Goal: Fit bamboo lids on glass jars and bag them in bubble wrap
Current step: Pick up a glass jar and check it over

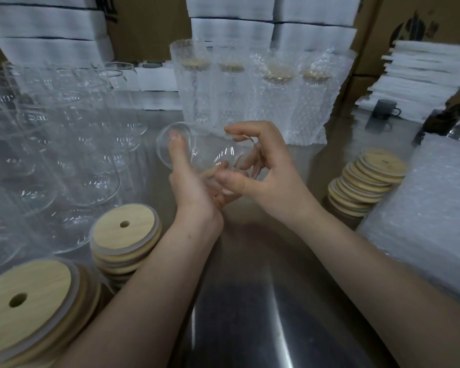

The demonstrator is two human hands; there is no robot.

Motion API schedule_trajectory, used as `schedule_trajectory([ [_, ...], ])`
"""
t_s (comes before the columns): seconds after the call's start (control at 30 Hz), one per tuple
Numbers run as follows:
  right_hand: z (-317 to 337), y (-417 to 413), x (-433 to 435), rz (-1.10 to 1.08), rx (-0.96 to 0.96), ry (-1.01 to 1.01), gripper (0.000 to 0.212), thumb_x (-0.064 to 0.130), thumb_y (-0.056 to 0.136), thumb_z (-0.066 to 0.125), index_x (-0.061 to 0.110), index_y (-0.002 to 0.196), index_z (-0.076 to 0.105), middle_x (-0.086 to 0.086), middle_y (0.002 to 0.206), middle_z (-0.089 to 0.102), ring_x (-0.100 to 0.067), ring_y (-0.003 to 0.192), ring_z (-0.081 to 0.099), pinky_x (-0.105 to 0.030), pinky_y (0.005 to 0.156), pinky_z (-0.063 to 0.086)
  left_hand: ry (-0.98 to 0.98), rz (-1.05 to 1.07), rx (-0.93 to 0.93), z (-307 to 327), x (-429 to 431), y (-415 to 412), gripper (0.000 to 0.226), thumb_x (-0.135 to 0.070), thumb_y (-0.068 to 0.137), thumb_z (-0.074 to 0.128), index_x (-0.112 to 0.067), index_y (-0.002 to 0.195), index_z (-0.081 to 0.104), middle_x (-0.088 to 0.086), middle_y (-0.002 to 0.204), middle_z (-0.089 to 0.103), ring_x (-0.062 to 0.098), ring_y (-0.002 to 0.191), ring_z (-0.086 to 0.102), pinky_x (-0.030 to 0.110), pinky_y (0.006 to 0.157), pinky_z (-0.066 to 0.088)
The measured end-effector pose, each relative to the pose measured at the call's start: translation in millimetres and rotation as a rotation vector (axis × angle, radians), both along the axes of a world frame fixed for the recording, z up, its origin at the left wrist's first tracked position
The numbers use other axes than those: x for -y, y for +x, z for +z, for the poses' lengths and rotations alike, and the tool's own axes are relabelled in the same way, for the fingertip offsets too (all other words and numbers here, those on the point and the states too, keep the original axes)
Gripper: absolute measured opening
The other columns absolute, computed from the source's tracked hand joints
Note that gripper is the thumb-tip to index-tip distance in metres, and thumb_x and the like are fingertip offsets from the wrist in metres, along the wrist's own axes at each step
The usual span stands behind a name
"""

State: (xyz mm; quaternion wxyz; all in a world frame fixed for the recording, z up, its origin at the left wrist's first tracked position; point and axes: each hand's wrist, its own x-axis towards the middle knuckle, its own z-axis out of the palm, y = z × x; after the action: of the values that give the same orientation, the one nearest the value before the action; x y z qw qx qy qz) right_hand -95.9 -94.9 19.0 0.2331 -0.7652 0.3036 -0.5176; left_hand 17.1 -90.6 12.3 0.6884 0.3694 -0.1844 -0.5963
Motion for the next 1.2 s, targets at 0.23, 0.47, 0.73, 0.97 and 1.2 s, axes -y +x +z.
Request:
schedule_trajectory([
  [0.23, 10, 0, 2, 0.058, 0.186, 0.116, 0.01, 0.023, 0.089, 0.059, 0.02, 0.097, 0.064, -0.013, 0.1, 0.057, 0.001, 0.069, 0.052, -0.016, 0.065, 0.045, -0.036, -0.187, -0.11, 0, -2, -1, 0.084, -0.078, 0.083, 0.041, -0.019, 0.143, 0.045, 0.024, 0.127, 0.06, 0.039, 0.075, 0.071, 0.032, 0.055, 0.052],
  [0.47, 18, -19, 10, 0.321, 0.192, 0.411, 0.022, 0.03, 0.09, 0.055, 0.028, 0.109, 0.068, -0.001, 0.114, 0.065, -0.01, 0.06, 0.047, -0.047, 0.072, 0.033, -0.085, -0.219, -0.155, -3, 2, 1, 0.081, -0.077, 0.083, 0.04, -0.016, 0.133, 0.058, 0.02, 0.106, 0.067, 0.036, 0.069, 0.07, 0.033, 0.058, 0.055],
  [0.73, 20, -31, 11, 0.593, 0.092, 0.511, 0.057, 0.014, 0.083, 0.067, 0.022, 0.136, 0.047, 0.02, 0.123, 0.064, -0.042, 0.1, 0.061, -0.042, 0.091, 0.047, -0.061, -0.238, -0.277, -2, -2, 0, 0.084, -0.075, 0.083, 0.042, -0.007, 0.13, 0.058, 0.022, 0.101, 0.071, 0.031, 0.069, 0.071, 0.031, 0.058, 0.057],
  [0.97, 18, -18, 7, 0.349, -0.028, 0.337, 0.07, 0.012, 0.066, 0.083, 0.042, 0.123, 0.055, 0.005, 0.138, 0.053, -0.048, 0.103, 0.055, -0.054, 0.094, 0.051, -0.032, -0.221, -0.462, 6, -5, -4, 0.08, -0.07, 0.086, 0.044, -0.007, 0.135, 0.054, 0.023, 0.122, 0.063, 0.035, 0.085, 0.07, 0.034, 0.052, 0.058],
  [1.2, 8, -6, 0, 0.173, 0.035, 0.167, 0.069, 0.037, 0.051, 0.088, 0.034, 0.107, 0.048, 0.01, 0.109, 0.058, 0.007, 0.08, 0.058, -0.012, 0.073, 0.044, -0.083, -0.262, -0.497, 1, -8, -10, 0.067, -0.066, 0.089, 0.045, -0.006, 0.111, 0.063, 0.019, 0.085, 0.073, 0.031, 0.075, 0.074, 0.039, 0.058, 0.06],
])
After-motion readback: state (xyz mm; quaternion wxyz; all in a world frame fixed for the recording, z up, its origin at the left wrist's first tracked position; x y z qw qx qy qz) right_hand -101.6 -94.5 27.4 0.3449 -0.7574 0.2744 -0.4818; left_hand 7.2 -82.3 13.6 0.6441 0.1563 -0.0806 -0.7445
